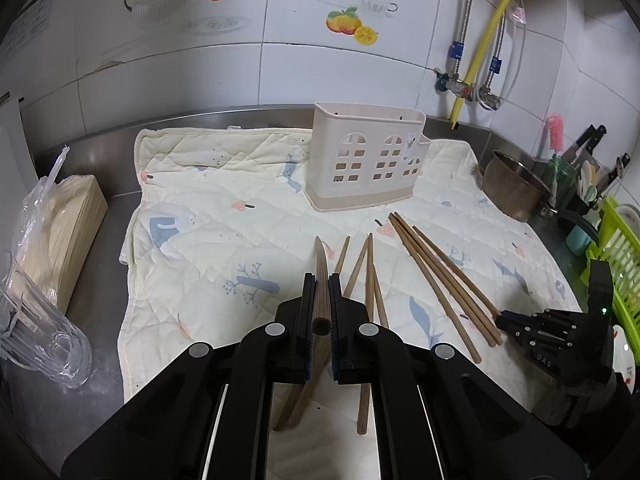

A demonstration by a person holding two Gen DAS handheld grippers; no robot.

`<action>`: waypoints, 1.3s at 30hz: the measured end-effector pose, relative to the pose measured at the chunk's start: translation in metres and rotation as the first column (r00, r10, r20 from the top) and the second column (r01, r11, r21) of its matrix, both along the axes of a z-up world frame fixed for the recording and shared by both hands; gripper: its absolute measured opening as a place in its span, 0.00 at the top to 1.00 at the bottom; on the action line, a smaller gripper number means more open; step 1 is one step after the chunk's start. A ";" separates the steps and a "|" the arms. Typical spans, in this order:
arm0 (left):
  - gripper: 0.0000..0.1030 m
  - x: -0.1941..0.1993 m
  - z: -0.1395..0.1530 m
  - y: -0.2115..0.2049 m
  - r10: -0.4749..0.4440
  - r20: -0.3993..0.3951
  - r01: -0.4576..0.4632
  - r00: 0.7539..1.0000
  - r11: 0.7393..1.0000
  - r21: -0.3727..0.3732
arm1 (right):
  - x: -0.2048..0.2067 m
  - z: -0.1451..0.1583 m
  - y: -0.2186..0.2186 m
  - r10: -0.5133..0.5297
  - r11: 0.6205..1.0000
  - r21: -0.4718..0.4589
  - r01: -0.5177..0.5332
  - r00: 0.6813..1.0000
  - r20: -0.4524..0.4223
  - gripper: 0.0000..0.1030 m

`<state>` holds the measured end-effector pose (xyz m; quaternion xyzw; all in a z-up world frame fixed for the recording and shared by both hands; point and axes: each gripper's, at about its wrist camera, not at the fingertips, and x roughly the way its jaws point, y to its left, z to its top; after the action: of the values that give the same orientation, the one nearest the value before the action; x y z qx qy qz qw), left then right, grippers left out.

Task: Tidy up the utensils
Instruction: 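Lift the held chopsticks and lower them into the white utensil holder with both grippers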

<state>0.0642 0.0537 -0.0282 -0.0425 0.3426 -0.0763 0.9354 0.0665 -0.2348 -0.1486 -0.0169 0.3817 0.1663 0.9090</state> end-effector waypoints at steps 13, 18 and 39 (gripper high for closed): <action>0.95 0.001 0.006 0.007 0.019 0.023 -0.018 1.000 0.999 -0.046 | -0.006 0.056 -0.002 0.000 1.000 0.015 -0.002 0.991 0.136 0.93; 0.95 0.004 0.017 0.006 0.018 0.043 -0.016 0.999 0.998 -0.056 | 0.006 0.102 0.000 0.016 0.999 0.034 -0.024 0.976 0.218 0.93; 0.95 0.049 0.148 -0.025 -0.100 0.222 0.108 0.970 0.994 -0.026 | 0.095 0.265 -0.001 0.117 0.993 -0.022 -0.116 0.948 0.297 0.93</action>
<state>0.1131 0.0282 0.1202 -0.0333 0.2371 -0.1357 0.9614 0.1618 -0.2357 0.1168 -0.0662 0.2392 0.2145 0.9447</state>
